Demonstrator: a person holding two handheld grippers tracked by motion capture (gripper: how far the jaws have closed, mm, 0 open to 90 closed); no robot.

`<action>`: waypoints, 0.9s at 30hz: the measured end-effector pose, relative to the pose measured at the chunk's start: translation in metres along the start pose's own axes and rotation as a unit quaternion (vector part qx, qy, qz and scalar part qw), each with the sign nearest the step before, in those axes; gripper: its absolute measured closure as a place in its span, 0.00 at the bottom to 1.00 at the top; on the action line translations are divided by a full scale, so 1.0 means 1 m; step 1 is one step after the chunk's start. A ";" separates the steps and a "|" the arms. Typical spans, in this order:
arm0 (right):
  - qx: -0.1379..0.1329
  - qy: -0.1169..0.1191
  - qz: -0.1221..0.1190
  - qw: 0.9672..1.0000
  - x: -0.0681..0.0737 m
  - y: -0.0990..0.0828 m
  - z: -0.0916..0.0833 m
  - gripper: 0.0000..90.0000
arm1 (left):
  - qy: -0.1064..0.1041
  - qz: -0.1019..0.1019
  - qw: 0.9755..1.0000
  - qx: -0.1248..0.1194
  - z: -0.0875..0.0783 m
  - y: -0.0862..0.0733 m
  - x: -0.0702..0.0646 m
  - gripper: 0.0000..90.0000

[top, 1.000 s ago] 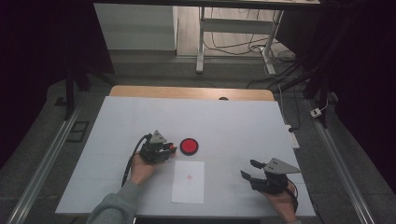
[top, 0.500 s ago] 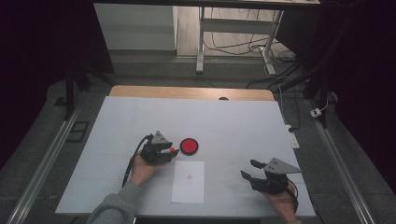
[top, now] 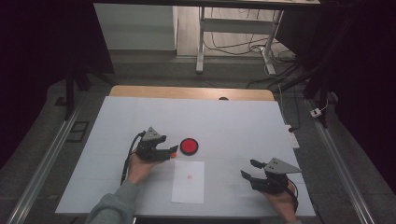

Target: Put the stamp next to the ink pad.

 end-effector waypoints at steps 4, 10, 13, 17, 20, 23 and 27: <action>-0.007 0.007 0.002 1.000 0.000 0.001 0.000 0.44 | -0.005 -0.003 1.000 0.008 -0.005 -0.002 0.000 0.33; -0.004 0.016 0.000 1.000 -0.001 0.001 0.003 0.44 | -0.020 -0.001 1.000 0.006 -0.022 -0.005 -0.003 0.32; -0.005 0.021 -0.002 1.000 0.000 0.001 0.004 0.44 | -0.028 0.002 1.000 0.002 -0.029 -0.005 -0.007 0.32; -0.009 0.019 -0.002 1.000 0.001 0.001 0.002 0.44 | -0.036 0.014 0.999 0.002 -0.038 -0.009 -0.013 0.32; -0.005 0.015 -0.002 1.000 0.001 0.001 0.001 0.44 | -0.035 0.019 0.999 0.002 -0.046 -0.015 -0.015 0.32; -0.008 0.017 -0.001 1.000 0.001 0.001 0.001 0.44 | -0.031 0.021 0.999 0.000 -0.055 -0.023 -0.013 0.31; -0.006 0.018 -0.001 1.000 0.001 0.001 0.002 0.44 | -0.025 0.018 1.000 0.000 -0.066 -0.036 -0.009 0.31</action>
Point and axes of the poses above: each handheld gripper's, and its own axes: z roughly forward along the jaws, y roughly out of its top, x roughly to its left, the point moved 5 cm from there along z, roughly forward along the jaws, and after that the axes turned 2 degrees about -x, right-handed, at the moved point
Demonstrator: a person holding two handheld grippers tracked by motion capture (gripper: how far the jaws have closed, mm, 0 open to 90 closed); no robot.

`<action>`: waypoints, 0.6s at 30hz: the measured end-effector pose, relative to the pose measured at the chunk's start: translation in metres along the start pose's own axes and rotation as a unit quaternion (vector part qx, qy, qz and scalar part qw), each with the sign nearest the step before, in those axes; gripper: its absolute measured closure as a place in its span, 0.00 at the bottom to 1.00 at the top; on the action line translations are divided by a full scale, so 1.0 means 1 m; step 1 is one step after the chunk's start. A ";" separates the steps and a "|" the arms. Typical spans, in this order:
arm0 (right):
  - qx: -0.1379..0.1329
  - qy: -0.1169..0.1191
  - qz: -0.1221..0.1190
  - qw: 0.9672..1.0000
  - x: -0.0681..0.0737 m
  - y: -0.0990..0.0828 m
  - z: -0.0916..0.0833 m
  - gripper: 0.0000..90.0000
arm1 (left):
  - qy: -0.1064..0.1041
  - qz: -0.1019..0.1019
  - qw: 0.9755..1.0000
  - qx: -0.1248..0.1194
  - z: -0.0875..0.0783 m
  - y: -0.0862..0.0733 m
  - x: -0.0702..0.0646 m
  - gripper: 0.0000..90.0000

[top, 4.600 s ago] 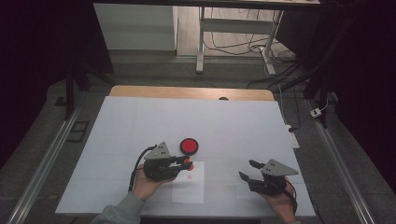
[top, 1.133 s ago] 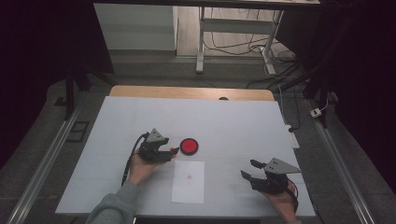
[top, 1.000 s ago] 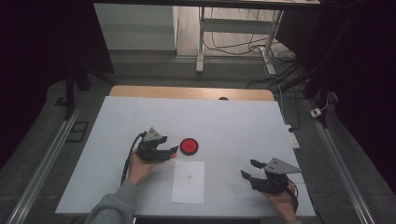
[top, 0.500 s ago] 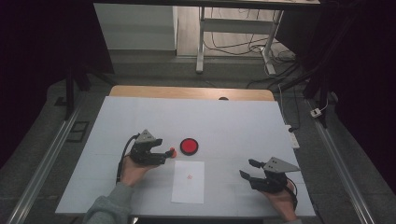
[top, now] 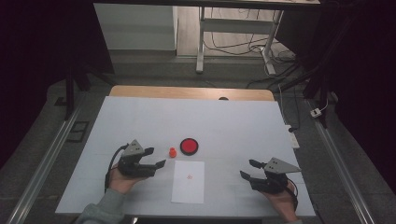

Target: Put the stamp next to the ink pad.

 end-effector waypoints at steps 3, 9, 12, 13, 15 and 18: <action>0.004 -0.003 -0.002 1.000 0.000 -0.001 0.001 0.44 | 0.002 0.000 1.000 0.001 -0.009 -0.009 0.001 0.31; 0.007 -0.006 -0.001 1.000 -0.002 -0.003 -0.001 0.44 | 0.006 0.014 1.000 0.011 -0.025 -0.025 -0.001 0.31; 0.010 -0.011 -0.001 1.000 -0.003 -0.005 -0.001 0.44 | 0.008 0.017 1.000 0.017 -0.031 -0.033 0.000 0.31; 0.012 -0.014 -0.004 1.000 -0.004 -0.006 -0.002 0.44 | 0.009 0.016 1.000 0.019 -0.032 -0.036 0.001 0.31; 0.013 -0.019 -0.004 1.000 -0.005 -0.007 -0.003 0.44 | 0.010 0.012 1.000 0.018 -0.035 -0.039 0.003 0.31; 0.016 -0.022 -0.004 1.000 -0.006 -0.008 -0.004 0.44 | 0.010 0.008 1.000 0.016 -0.038 -0.041 0.005 0.31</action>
Point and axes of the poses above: each handheld gripper's, and its own axes: z roughly forward along the jaws, y roughly out of its top, x roughly to its left, the point moved 5 cm from there along z, roughly forward along the jaws, and after that the axes turned 2 degrees about -x, right-handed, at the moved point
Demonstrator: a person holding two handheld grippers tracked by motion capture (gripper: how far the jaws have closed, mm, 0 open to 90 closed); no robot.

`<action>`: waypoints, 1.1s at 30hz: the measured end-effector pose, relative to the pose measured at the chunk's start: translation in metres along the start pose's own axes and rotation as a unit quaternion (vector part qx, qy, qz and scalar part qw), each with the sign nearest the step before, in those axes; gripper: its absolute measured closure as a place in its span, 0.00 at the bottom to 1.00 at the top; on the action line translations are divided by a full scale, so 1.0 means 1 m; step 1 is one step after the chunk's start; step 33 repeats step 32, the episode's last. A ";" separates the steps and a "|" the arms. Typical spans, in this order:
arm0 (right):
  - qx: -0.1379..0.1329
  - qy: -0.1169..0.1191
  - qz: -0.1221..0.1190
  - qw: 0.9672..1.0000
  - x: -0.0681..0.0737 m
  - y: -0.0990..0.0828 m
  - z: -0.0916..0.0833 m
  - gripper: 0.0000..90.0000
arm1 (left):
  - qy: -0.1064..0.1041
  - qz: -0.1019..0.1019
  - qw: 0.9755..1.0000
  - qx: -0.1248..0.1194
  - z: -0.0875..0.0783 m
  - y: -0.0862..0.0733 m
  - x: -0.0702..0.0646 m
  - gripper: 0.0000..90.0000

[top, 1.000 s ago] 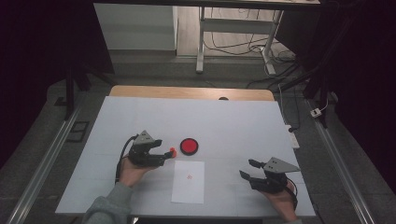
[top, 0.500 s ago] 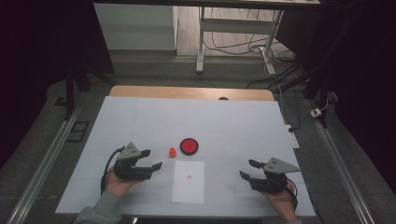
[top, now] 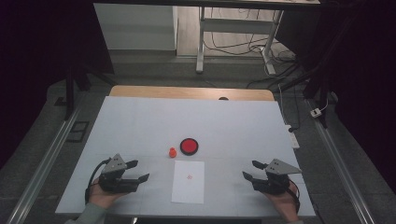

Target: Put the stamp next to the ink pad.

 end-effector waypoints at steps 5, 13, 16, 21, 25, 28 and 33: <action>0.007 -0.006 -0.006 1.000 0.000 -0.001 0.000 0.44 | -0.003 0.001 1.000 -0.003 -0.004 0.000 0.000 0.31; 0.006 -0.005 -0.006 1.000 -0.001 -0.002 0.002 0.44 | -0.007 0.000 1.000 0.000 -0.001 0.000 -0.001 0.31; 0.004 -0.004 -0.008 1.000 -0.001 -0.002 0.001 0.44 | -0.008 0.001 1.000 0.001 -0.001 0.001 -0.002 0.31; 0.005 -0.004 -0.010 1.000 0.000 -0.002 0.002 0.44 | -0.009 0.002 1.000 0.003 -0.001 0.000 -0.002 0.31; 0.008 -0.007 -0.010 1.000 -0.001 -0.002 0.002 0.44 | -0.009 -0.001 1.000 0.004 0.000 0.000 -0.001 0.31; 0.008 -0.007 -0.010 1.000 -0.001 -0.002 0.002 0.44 | -0.009 -0.001 1.000 0.005 0.000 0.000 -0.001 0.31; 0.006 -0.005 -0.011 1.000 -0.001 -0.002 0.002 0.44 | -0.009 -0.001 1.000 0.005 0.000 0.000 0.000 0.31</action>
Point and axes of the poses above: each handheld gripper's, and its own axes: z roughly forward along the jaws, y roughly out of its top, x roughly to its left, the point moved 5 cm from there along z, roughly forward along the jaws, and after that the axes turned 2 degrees about -x, right-handed, at the moved point
